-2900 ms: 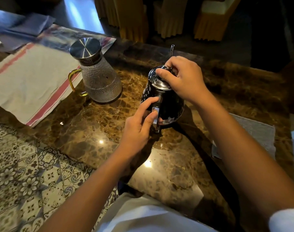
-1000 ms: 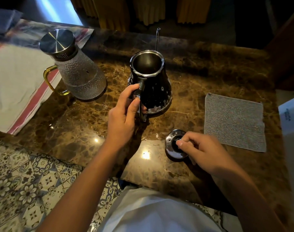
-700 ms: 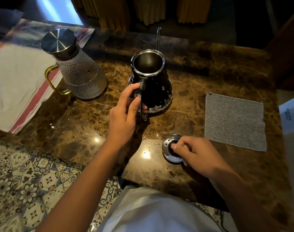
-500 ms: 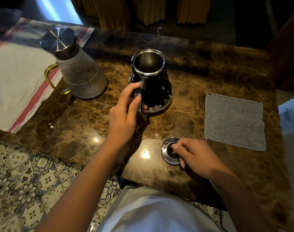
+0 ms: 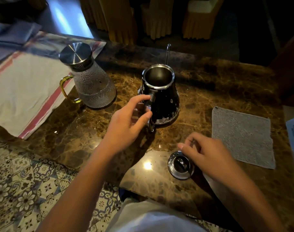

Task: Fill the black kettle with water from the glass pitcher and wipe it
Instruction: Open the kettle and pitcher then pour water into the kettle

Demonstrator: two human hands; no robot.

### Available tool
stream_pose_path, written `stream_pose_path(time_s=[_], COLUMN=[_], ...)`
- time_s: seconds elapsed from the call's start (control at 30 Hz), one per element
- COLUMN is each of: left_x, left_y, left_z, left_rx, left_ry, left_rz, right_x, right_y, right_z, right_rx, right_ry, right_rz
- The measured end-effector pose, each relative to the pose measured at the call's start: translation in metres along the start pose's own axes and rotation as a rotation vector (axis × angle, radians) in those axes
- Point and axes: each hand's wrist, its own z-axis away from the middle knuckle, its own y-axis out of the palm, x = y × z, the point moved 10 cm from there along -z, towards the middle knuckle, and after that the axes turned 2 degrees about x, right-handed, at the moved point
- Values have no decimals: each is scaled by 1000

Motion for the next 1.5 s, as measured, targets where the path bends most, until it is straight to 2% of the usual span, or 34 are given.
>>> stream_pose_path(time_s=[0.13, 0.27, 0.43, 0.53, 0.73, 0.87, 1.03, 1.13, 1.3, 1.4, 1.5], left_x=[-2, 12, 59, 93, 133, 150, 162, 160, 174, 176, 184], left_y=[-41, -104, -173, -200, -218, -215, -215, -210, -199, -196, -192], left_z=[4, 21, 30, 26, -1, -20, -21, -18, -20, -21, -22], left_rx=[-122, -304, -379, -376, -328, -257, -269, -284, -219, -223, -245], left_ry=[18, 38, -119, -203, -203, -143, -75, -6, -25, -9, -12], left_rz=[-83, -367, -546, -527, -363, -391, -356, -307, -219, -134, 4], right_x=[57, 119, 198, 244, 324, 353, 353, 357, 360, 356, 353], right_y=[-49, -80, -72, -47, 7, 30, 52, 56, 60, 57, 57], right_z=[-15, -36, -81, -113, -179, -215, -244, -246, -247, -248, -251], right_rx=[-153, -303, -243, -163, -126, -146, -161, -220, -280, -314, -307], right_ry=[-201, -410, -612, -666, -649, -569, -451, -443, -377, -349, -381], right_rz=[-66, -11, 83, 123, 329, 433, 579, 677, 901, 936, 857])
